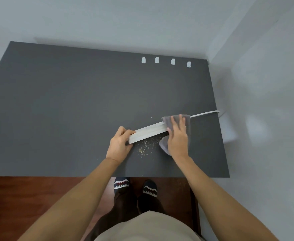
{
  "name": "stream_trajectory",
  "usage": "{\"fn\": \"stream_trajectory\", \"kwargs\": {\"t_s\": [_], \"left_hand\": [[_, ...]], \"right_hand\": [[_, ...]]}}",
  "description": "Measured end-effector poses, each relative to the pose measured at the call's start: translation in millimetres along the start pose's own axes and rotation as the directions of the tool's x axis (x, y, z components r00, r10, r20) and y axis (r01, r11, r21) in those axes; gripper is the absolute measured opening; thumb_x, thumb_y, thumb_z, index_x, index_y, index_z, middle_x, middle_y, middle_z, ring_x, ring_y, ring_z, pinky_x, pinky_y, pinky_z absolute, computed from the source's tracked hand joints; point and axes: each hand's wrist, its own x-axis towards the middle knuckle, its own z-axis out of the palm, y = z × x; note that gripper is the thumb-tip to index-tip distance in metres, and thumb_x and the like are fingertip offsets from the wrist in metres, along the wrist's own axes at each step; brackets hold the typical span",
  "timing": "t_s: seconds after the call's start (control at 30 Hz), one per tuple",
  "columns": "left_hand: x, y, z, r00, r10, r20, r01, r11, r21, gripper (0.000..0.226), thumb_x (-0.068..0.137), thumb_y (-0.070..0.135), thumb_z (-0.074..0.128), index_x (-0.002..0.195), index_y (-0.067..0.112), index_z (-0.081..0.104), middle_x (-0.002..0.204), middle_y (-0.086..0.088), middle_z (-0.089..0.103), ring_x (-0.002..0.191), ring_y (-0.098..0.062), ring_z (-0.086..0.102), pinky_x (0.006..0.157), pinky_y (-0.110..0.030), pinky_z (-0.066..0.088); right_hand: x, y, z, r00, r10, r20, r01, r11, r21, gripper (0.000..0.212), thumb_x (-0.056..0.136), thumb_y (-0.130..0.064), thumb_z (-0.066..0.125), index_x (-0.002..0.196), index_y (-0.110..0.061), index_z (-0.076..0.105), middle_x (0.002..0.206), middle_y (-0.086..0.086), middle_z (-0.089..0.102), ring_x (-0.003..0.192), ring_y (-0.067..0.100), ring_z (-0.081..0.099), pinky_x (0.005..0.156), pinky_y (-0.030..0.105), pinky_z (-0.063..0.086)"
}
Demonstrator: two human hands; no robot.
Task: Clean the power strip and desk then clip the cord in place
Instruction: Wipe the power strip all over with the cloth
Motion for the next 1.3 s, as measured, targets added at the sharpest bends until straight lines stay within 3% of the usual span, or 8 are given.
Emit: {"fn": "stream_trajectory", "kwargs": {"t_s": [0.17,0.33,0.47,0.57,0.77,0.9,1.17,1.3], "left_hand": [[0.9,-1.9,1.7,1.0,-0.004,-0.008,0.004,1.0,0.003,0.036,0.07,-0.003,0.071,0.103,0.012,0.068,0.087,-0.007,0.049,0.068,-0.02,0.05,0.065,-0.027,0.045],[-0.1,-1.5,4.8,0.999,-0.02,-0.03,0.02,1.0,0.004,0.036,0.071,-0.004,0.07,0.103,0.012,0.068,0.089,-0.008,0.05,0.071,-0.019,0.05,0.068,-0.026,0.042],[5.0,-2.4,0.5,0.998,-0.055,0.006,0.055,0.99,-0.128,0.026,0.075,0.008,0.075,0.097,0.014,0.064,0.098,-0.004,0.064,0.084,-0.018,0.062,0.075,-0.029,0.05],[9.3,9.5,-8.6,0.966,-0.226,0.123,0.253,0.923,-0.291,0.02,0.079,0.028,0.074,0.09,0.02,0.058,0.086,0.001,0.07,0.077,-0.013,0.066,0.071,-0.026,0.056],[9.4,43.2,-17.7,0.669,-0.486,0.563,0.716,0.216,-0.664,0.027,0.094,0.023,0.054,0.116,0.006,0.053,0.112,-0.021,0.064,0.083,-0.027,0.07,0.064,-0.038,0.061],[-0.4,62.2,-25.7,0.461,-0.496,0.736,0.823,-0.073,-0.564,0.02,0.095,0.018,0.05,0.107,0.003,0.056,0.087,-0.024,0.07,0.057,-0.029,0.071,0.043,-0.027,0.057],[-6.5,52.5,-34.5,0.269,-0.338,0.902,0.825,-0.403,-0.397,0.035,0.092,0.027,0.044,0.1,-0.002,0.063,0.052,-0.01,0.052,0.027,-0.008,0.049,0.023,-0.016,0.039],[-11.0,50.0,-40.1,0.248,-0.168,0.954,0.826,-0.478,-0.299,0.032,0.088,0.027,0.048,0.096,0.0,0.062,0.053,-0.008,0.046,0.022,-0.006,0.041,0.019,-0.016,0.033]], "right_hand": [[-19.0,-13.2,8.3,0.818,-0.502,0.28,0.526,0.85,-0.014,0.053,0.093,-0.003,0.047,0.144,-0.012,0.035,0.156,0.014,0.022,0.146,0.027,0.011,0.12,0.036,0.012],[4.5,-1.1,-4.5,0.998,-0.026,0.05,0.027,0.999,-0.02,0.046,0.097,-0.01,0.047,0.141,-0.01,0.039,0.156,0.016,0.019,0.145,0.028,0.009,0.118,0.046,0.019],[-17.2,-14.4,7.9,0.74,-0.584,0.333,0.62,0.785,-0.002,0.054,0.09,-0.003,0.052,0.142,-0.011,0.038,0.154,0.015,0.027,0.144,0.027,0.017,0.119,0.036,0.01],[12.2,2.3,-10.3,0.988,-0.079,0.136,0.07,0.995,0.074,0.046,0.096,-0.013,0.048,0.142,-0.016,0.039,0.156,0.01,0.024,0.145,0.026,0.017,0.118,0.046,0.021],[-14.7,-12.2,-19.9,0.765,-0.517,0.384,0.514,0.85,0.119,0.045,0.098,-0.028,0.033,0.14,-0.014,0.04,0.152,0.007,0.035,0.145,0.02,0.019,0.121,0.036,0.009],[2.8,9.0,-38.9,0.981,-0.068,0.18,0.058,0.997,0.056,0.041,0.096,-0.036,0.033,0.119,-0.012,0.058,0.129,0.007,0.058,0.137,0.024,0.035,0.116,0.048,0.022],[15.5,14.3,-74.7,0.935,-0.316,0.158,0.32,0.947,-0.001,0.064,0.097,-0.057,0.015,0.117,-0.014,0.057,0.118,0.005,0.062,0.114,0.021,0.049,0.103,0.053,0.034],[13.2,-0.4,-77.4,0.604,-0.702,0.378,0.786,0.602,-0.137,0.081,0.078,-0.079,0.041,0.129,-0.017,0.051,0.122,0.005,0.058,0.109,0.021,0.051,0.101,0.042,0.039]]}}
